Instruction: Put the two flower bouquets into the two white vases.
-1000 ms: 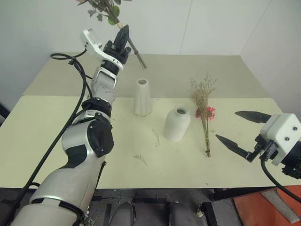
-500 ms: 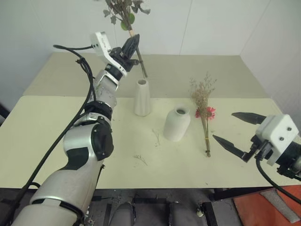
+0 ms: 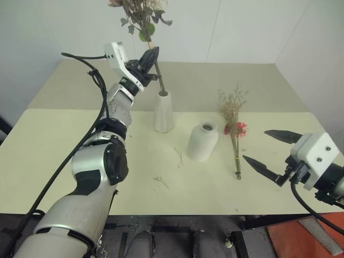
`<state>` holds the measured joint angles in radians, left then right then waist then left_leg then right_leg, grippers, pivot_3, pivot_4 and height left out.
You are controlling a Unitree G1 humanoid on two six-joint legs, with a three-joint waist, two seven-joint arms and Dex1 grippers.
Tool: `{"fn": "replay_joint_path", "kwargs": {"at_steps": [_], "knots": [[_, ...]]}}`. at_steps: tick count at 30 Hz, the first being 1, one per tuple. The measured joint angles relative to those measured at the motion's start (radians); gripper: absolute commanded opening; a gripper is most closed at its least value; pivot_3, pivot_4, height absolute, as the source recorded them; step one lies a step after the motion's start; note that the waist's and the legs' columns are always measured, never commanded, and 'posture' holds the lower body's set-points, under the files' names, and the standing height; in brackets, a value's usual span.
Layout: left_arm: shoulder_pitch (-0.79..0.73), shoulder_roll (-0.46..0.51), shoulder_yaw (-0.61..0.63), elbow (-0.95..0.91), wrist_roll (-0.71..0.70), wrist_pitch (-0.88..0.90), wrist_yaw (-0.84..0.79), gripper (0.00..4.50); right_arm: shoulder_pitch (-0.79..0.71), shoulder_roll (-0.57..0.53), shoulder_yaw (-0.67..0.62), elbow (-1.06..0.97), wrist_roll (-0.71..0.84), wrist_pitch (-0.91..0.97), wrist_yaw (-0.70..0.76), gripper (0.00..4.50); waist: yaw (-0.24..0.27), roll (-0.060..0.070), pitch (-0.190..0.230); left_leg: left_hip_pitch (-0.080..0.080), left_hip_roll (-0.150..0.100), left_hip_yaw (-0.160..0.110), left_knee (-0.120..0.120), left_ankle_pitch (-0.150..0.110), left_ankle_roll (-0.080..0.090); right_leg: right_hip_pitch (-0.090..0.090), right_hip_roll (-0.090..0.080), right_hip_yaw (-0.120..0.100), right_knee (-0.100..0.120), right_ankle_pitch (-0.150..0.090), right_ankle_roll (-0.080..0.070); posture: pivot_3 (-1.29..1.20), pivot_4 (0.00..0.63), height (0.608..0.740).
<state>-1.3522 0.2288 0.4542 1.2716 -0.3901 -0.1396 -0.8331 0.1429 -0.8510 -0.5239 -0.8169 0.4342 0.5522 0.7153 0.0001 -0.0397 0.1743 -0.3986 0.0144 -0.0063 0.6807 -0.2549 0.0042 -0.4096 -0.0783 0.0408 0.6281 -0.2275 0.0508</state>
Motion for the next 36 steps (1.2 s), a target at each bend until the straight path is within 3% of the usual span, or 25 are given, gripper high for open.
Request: {"fn": "replay_joint_path", "kwargs": {"at_steps": [14,28,36], "knots": [[0.069,-0.02,-0.049,0.0,0.039,-0.034,-0.093,0.09,-0.002,0.002,-0.001,0.002,0.002,0.0,0.0,4.5,0.0,0.0,0.0,0.0,0.0,0.0,0.0,0.0,0.0,0.0,0.0,0.0,0.001,0.0,0.0,0.0,0.15,0.74],[0.069,-0.036,-0.046,-0.014,0.032,-0.063,-0.165,4.45,-0.013,-0.008,-0.016,0.012,0.013,0.0,0.009,4.5,0.0,0.0,0.0,0.0,0.0,0.0,0.0,0.0,0.0,0.0,0.0,0.0,0.001,0.0,0.0,0.0,0.15,0.74],[0.126,0.003,-0.053,-0.078,0.035,-0.056,-0.206,4.48,-0.023,-0.01,-0.015,0.025,0.011,0.0,0.011,4.5,-0.006,0.0,0.0,0.001,0.0,0.0,0.0,0.0,0.0,0.0,0.0,0.0,0.002,0.0,0.0,0.0,0.15,0.74]]}}
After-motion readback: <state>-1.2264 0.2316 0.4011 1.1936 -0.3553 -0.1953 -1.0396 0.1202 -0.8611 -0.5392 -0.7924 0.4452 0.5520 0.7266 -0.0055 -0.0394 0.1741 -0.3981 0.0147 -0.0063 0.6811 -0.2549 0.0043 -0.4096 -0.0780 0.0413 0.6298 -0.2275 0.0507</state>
